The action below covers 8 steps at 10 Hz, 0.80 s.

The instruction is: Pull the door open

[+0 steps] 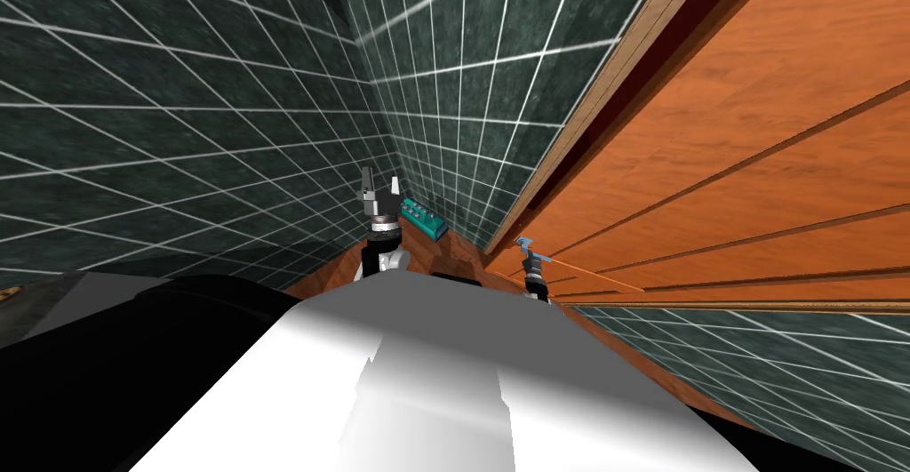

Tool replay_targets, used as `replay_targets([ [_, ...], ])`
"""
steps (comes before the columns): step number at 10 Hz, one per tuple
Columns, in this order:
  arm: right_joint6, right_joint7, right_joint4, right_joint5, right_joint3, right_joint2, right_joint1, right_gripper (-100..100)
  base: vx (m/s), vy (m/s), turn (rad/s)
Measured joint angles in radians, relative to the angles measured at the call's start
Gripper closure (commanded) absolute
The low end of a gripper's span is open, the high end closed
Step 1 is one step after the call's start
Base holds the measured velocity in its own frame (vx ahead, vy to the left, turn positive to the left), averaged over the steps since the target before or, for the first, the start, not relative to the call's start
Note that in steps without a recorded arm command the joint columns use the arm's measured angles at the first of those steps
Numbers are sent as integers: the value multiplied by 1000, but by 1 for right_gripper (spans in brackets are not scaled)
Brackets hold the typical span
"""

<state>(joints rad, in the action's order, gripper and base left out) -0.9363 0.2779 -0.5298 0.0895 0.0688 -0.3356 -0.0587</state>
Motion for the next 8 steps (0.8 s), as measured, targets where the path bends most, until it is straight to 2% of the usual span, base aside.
replay_targets([
  [3, -28, 35, 5, -20, -30, -20, 12, 100, -209, -39, 79],
  [5, -31, 47, -4, -27, -42, -24, 26, 100, -146, -17, 85],
  [6, -50, 58, 3, -31, -48, -37, 32, 100, -263, -81, 147],
  [8, -71, 86, -28, -43, -68, -54, 70, 100, -194, -86, 119],
])
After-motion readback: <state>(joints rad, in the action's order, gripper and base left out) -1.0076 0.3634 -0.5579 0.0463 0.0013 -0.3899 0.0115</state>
